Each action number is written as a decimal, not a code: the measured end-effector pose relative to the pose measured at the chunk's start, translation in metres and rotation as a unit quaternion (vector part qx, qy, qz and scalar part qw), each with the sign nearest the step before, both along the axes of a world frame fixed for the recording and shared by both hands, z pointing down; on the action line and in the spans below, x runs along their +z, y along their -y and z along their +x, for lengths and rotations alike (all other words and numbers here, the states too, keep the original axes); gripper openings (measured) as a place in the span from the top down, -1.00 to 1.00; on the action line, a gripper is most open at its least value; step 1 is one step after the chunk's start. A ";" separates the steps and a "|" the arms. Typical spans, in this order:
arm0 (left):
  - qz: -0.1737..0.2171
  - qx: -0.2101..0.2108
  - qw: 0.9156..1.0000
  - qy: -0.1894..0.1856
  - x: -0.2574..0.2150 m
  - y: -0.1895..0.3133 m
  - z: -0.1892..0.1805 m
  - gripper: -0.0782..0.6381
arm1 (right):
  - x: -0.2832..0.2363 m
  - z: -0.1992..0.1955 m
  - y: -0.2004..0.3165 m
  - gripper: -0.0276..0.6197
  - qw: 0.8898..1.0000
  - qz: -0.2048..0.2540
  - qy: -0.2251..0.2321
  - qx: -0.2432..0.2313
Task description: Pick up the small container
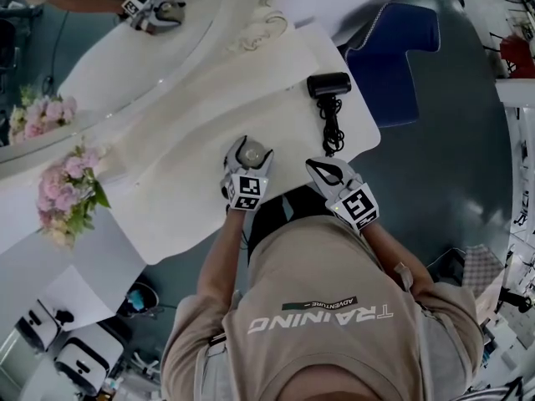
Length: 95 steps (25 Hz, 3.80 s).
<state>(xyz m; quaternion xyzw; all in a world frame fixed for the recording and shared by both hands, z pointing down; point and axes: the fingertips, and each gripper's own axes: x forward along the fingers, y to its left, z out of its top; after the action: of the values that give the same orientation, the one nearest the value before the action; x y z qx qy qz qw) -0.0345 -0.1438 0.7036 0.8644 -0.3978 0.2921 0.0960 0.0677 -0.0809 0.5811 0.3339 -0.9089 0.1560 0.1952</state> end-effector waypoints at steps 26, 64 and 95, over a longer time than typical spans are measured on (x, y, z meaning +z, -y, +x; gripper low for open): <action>-0.011 -0.010 1.000 -0.012 -0.038 -0.036 -0.019 -0.20 | -0.006 -0.026 -0.007 0.91 0.999 0.011 0.039 -0.028; 0.074 -0.144 0.984 -0.072 -0.242 -0.059 -0.115 -0.20 | -0.137 -0.053 0.036 0.91 0.982 0.161 0.076 -0.055; 0.105 -0.133 0.980 -0.102 -0.294 -0.049 -0.114 -0.20 | -0.200 -0.091 0.038 0.91 0.969 0.205 0.102 -0.091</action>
<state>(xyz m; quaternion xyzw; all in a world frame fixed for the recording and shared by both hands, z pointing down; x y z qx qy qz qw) -0.1487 -0.0950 0.4094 0.8341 -0.5261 0.1438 0.0828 -0.0237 -0.1189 0.3813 0.2655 -0.9630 -0.0187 0.0424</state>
